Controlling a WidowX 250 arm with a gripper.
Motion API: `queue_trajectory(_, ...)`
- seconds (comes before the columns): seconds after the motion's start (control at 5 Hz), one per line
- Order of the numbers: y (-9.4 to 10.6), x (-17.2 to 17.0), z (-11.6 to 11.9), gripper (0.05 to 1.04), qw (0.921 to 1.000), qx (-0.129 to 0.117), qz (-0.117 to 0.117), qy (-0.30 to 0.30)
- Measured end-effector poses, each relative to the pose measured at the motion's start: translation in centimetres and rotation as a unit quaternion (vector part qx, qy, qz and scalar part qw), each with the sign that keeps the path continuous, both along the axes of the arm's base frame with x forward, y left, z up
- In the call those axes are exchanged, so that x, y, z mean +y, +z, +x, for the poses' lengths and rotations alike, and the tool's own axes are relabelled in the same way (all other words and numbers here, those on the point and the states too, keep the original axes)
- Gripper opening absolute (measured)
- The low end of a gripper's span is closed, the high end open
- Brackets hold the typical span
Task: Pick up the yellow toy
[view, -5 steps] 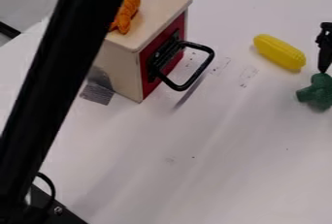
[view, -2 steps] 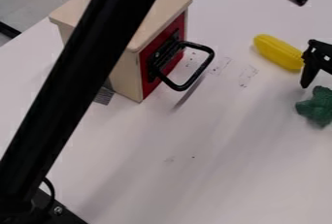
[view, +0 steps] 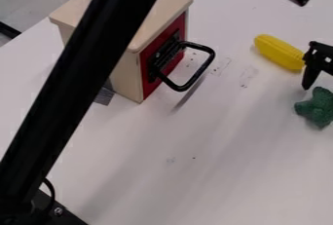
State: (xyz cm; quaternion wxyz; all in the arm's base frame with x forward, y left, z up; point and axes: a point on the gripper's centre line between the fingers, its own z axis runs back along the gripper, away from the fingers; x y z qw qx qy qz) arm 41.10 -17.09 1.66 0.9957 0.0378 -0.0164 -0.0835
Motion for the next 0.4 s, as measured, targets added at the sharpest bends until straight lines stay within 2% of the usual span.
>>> queue_trajectory(0.2,1.7,0.4,1.6,1.000,0.9995,-0.027,0.000,0.018)
queue_trajectory(0.4,3.9,1.5,2.5,1.000,0.9963,-0.054,-0.005,0.066)
